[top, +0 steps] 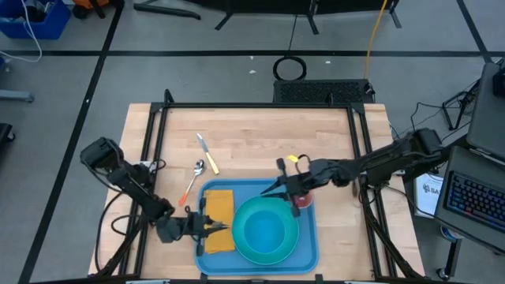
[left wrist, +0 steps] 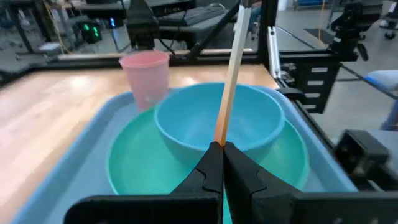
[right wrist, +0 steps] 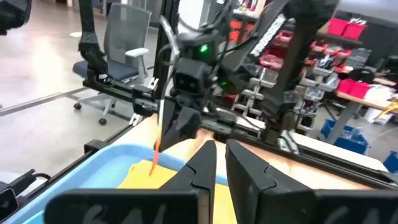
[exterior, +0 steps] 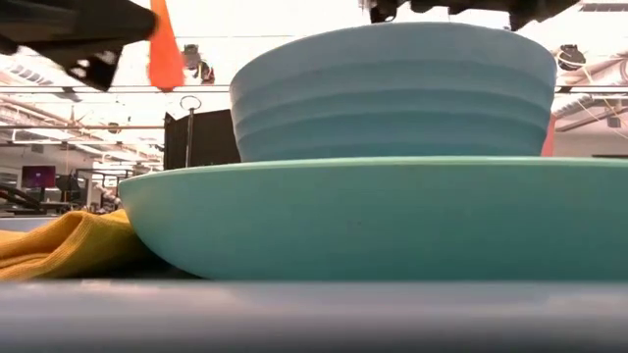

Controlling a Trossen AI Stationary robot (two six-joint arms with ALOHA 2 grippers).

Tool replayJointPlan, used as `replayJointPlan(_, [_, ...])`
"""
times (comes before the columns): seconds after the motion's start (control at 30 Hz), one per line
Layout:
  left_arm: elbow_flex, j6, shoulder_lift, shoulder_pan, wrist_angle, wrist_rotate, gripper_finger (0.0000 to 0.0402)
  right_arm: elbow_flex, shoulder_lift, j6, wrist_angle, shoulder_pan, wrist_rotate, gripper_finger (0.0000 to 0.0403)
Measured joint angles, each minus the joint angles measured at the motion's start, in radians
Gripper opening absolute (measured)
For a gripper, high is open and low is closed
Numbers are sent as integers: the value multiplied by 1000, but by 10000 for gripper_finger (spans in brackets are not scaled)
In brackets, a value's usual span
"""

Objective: Set up tray
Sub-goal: Put the orange fork on the yellow napkin

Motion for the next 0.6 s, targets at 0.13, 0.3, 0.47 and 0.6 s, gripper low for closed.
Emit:
replayJointPlan(0.13, [0, -100, 0, -65, -9, -47, 0, -73, -115, 0, -24, 0, 45, 29])
replayJointPlan(0.3, [0, -234, 0, -125, -19, -100, 0, -149, -218, -2, -23, -2, 45, 29])
replayJointPlan(0.47, [0, -353, 0, -165, -73, -137, 0, -205, -269, -7, -23, -2, 45, 29])
replayJointPlan(0.6, [0, -528, 0, -178, -143, -147, 0, -227, -274, -7, -24, -2, 49, 29])
